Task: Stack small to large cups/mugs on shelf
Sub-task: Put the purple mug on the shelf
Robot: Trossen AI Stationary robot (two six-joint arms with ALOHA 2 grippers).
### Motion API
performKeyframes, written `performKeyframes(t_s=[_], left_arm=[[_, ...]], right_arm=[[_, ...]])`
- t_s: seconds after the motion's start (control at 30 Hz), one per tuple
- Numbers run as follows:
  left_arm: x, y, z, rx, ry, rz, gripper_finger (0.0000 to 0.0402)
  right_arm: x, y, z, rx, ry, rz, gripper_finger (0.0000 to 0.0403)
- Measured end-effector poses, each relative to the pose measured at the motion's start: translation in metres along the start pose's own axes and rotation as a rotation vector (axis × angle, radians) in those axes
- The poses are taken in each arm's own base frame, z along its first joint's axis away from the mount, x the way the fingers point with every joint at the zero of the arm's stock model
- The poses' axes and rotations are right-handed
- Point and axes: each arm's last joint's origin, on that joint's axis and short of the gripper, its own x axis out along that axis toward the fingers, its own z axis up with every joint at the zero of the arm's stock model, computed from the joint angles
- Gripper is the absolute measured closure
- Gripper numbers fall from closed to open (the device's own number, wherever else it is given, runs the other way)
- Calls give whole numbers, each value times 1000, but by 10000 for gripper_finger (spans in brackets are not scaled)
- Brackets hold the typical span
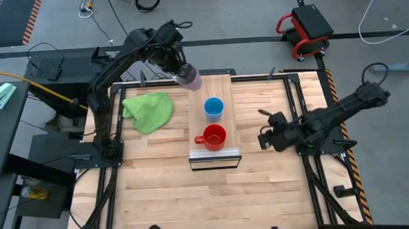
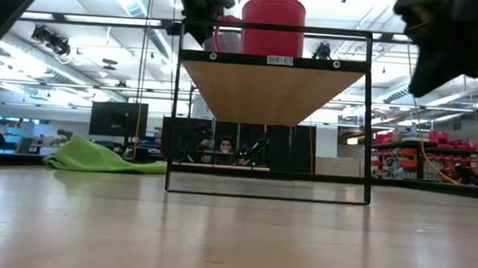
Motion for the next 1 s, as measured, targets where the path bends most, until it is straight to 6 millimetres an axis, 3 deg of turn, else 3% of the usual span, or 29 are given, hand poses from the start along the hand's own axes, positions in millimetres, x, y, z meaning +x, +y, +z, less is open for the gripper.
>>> performKeyframes(t_s=[0.17, 0.4, 0.67, 1.0], left_arm=[[15, -2, 5, 4, 16, 2, 386], [9, -5, 11, -5, -42, -40, 386], [12, -11, 9, 2, -28, -47, 386], [18, -16, 6, -1, 8, -45, 386]], right_arm=[[0, -9, 32, 7, -85, -2, 380], [2, -10, 84, -9, -211, 153, 394], [25, -12, 139, -14, -240, 331, 398], [56, -1, 185, -22, -266, 577, 401]])
